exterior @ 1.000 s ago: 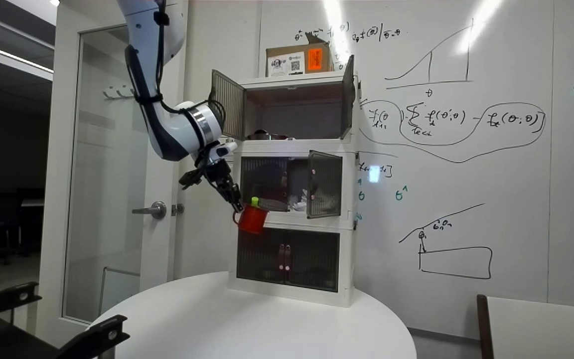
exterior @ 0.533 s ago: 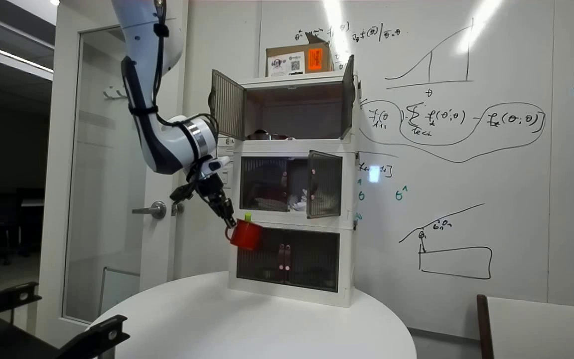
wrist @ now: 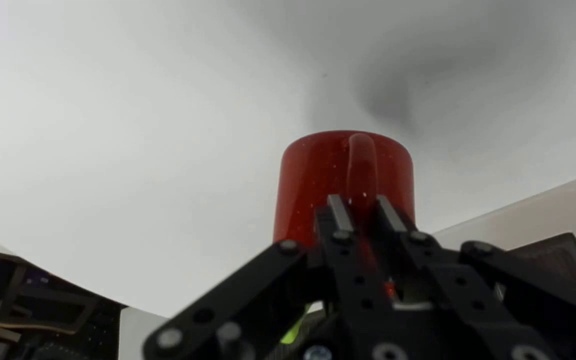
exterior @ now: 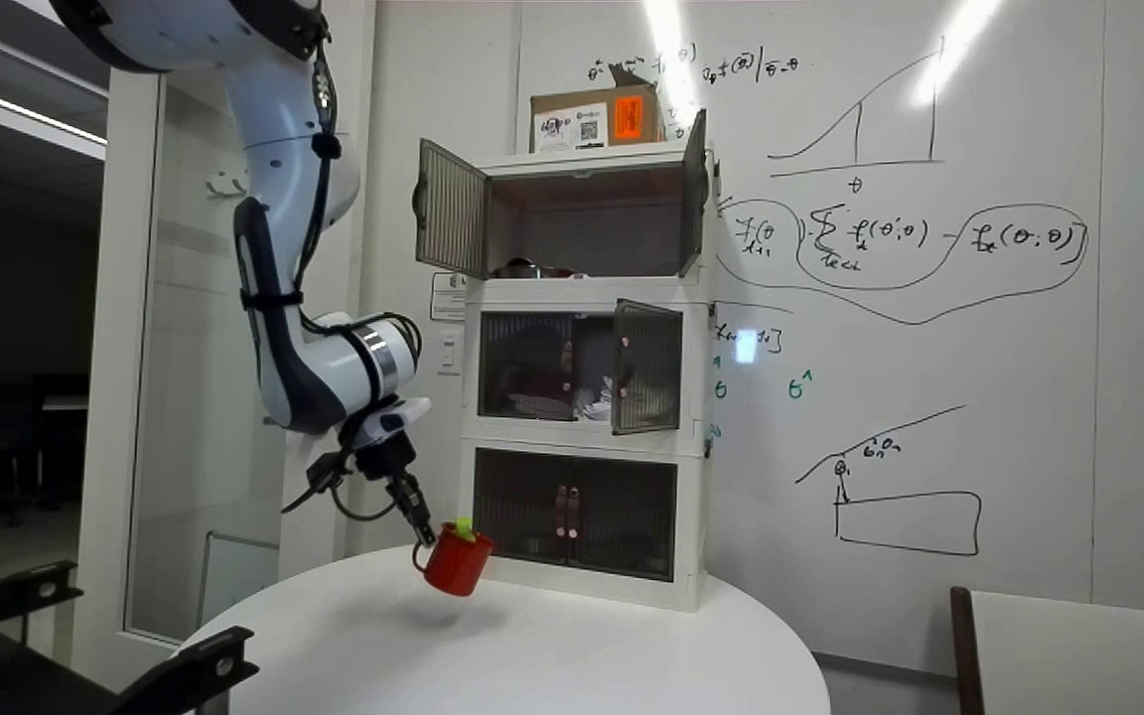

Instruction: Remove the cup from the top cabinet

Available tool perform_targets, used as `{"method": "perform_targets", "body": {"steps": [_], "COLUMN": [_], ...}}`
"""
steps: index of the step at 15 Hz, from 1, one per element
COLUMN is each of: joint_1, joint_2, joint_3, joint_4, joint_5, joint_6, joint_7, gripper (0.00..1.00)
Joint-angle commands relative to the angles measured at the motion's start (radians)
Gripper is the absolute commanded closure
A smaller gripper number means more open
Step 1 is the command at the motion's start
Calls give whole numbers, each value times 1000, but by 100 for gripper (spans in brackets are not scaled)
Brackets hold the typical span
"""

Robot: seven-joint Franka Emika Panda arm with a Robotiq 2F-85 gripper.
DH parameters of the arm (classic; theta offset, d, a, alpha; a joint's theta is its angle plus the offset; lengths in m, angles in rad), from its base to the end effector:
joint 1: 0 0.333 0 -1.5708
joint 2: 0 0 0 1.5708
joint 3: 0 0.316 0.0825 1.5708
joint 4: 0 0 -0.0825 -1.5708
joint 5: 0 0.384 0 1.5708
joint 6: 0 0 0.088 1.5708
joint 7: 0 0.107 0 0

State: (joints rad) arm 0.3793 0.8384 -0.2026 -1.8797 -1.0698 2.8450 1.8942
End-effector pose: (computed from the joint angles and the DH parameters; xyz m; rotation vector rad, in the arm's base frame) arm 0.5826 0.1505 0.0627 2.7323 -0.8704 0.6707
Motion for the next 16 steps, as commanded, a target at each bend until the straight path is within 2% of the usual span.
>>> {"method": "perform_targets", "body": {"steps": [1,6,9,10,11,16], "joint_1": [40,58,69,67,69,65], "joint_2": [96,197,214,212,209,179], "joint_3": [-33,-25,-36,-35,-38,-37], "joint_4": [69,135,161,163,165,137], "joint_5": [-28,-16,-19,-17,-18,-24], "joint_6": [35,8,11,18,27,63], "joint_7": [100,83,84,79,82,82], "gripper": [96,96,96,60,60,25]}}
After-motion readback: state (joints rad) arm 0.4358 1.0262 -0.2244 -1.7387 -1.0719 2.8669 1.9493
